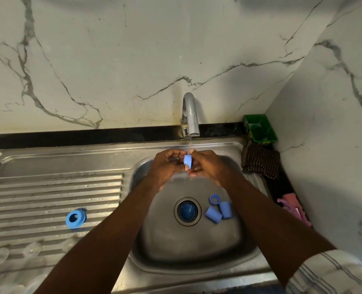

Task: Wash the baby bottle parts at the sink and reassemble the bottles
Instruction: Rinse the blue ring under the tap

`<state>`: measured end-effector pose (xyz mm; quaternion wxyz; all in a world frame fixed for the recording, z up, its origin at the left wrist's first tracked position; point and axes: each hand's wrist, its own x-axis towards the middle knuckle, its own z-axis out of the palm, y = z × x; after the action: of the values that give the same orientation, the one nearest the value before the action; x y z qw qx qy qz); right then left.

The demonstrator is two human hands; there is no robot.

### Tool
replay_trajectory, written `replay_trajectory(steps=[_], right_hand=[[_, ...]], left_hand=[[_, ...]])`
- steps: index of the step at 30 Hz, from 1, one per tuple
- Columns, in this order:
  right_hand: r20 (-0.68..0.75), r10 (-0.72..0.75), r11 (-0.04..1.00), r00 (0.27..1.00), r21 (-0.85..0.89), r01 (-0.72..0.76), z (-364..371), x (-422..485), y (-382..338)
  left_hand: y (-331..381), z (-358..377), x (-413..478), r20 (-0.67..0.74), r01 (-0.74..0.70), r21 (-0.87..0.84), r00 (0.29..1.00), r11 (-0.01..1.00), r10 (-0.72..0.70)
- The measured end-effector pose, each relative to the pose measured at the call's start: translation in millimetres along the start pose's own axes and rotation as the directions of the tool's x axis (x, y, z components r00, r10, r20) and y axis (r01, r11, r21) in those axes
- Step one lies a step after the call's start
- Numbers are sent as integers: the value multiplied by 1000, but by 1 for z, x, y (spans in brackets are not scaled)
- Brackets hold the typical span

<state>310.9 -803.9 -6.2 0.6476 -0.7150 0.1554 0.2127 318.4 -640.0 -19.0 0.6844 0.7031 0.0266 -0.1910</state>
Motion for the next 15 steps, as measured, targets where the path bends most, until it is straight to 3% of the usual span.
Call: replay_trajectory(steps=[6, 11, 15], right_hand=[[-29, -92, 994, 995, 63, 94, 1, 2, 8], [-98, -204, 976, 974, -94, 195, -3, 2, 5], [-91, -293, 950, 952, -139, 279, -1, 2, -1]], left_hand=[[0, 1, 1, 28, 41, -62, 999, 997, -39], [3, 4, 3, -50, 148, -128, 987, 981, -156], [8, 7, 5, -18, 171, -150, 984, 974, -176]])
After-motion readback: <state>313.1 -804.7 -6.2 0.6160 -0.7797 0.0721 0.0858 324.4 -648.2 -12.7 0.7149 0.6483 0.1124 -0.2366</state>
